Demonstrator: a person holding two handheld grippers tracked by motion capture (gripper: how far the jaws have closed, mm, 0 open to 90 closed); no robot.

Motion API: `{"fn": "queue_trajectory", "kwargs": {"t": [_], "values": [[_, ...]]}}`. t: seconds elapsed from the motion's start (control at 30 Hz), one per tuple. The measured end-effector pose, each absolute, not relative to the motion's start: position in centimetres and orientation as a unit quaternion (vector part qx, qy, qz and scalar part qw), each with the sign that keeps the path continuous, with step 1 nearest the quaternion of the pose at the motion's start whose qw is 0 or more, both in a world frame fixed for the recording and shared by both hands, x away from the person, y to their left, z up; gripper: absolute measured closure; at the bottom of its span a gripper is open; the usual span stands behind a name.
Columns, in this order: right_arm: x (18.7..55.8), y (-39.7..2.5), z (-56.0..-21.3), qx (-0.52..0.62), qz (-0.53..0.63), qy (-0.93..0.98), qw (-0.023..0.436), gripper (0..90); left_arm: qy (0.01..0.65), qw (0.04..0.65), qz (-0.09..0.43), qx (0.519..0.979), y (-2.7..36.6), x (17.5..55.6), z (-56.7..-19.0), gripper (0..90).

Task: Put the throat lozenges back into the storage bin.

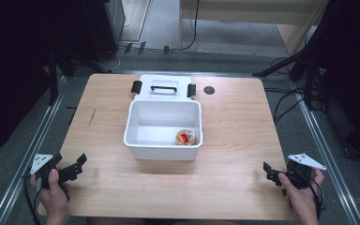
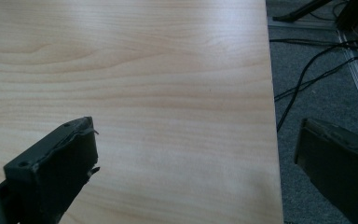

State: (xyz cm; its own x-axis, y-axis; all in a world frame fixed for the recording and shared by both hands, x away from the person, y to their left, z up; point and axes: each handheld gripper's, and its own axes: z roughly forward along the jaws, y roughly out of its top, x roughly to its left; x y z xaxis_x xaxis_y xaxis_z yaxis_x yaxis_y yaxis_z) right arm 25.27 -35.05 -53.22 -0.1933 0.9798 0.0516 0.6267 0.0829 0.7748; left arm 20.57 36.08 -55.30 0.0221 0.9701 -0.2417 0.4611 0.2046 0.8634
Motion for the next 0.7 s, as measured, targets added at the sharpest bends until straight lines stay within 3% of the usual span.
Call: {"fn": "queue_trajectory", "kwargs": {"t": [0.7], "values": [[21.8,-36.5,-54.8,0.599,0.380,0.652,0.267,0.0,0.637,0.441,0.288,0.563,36.0,20.6,-55.3,0.0]]}}
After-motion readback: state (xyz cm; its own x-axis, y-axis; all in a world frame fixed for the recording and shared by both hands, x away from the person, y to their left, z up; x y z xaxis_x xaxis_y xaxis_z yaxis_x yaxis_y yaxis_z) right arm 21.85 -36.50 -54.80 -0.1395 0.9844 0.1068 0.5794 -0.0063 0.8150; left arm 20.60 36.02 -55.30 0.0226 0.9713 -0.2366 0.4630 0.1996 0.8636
